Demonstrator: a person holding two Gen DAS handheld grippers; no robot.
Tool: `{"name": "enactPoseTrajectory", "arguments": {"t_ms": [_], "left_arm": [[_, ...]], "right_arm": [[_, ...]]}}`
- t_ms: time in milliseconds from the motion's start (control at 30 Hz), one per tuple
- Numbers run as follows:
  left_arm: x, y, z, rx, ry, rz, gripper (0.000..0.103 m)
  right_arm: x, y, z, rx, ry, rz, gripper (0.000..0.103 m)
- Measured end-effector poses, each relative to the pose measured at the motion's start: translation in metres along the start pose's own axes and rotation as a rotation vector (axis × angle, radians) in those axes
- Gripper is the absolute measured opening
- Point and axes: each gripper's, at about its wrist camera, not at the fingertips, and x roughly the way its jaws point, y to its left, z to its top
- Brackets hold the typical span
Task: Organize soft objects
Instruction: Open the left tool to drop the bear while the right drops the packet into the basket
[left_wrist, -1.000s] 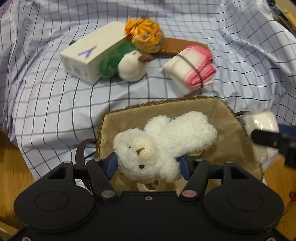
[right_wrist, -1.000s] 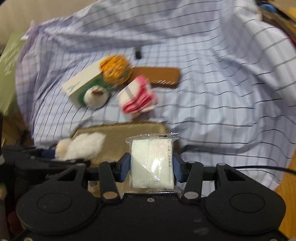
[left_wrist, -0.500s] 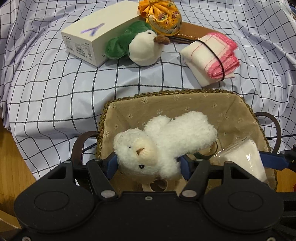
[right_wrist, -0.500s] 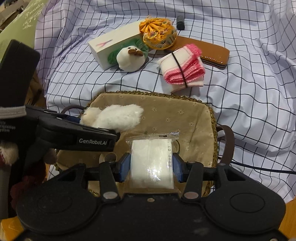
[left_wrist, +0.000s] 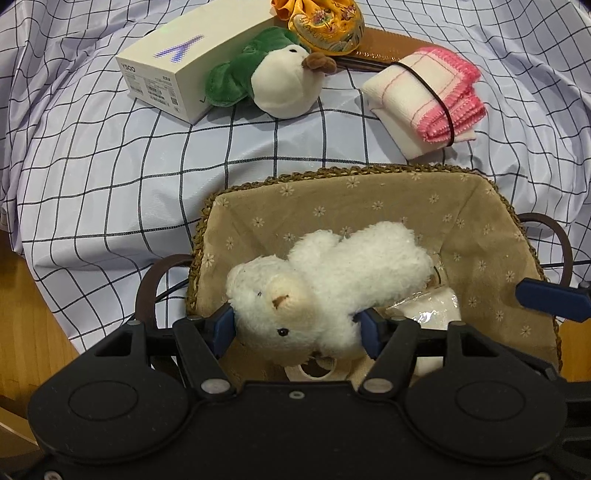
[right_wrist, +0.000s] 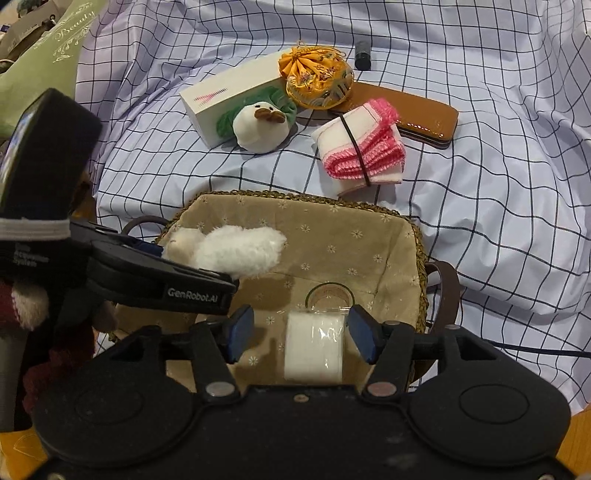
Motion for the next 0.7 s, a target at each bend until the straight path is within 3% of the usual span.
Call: {"name": "enactPoseTrajectory", "arguments": {"t_ms": [700], "left_arm": [[0.002,-0.0008,0.0007,0.008,0.009,0.013,0.066]], "right_arm": [[0.0021,0.0009,0.0013,0.013,-0.003,-0.002,0.06]]}}
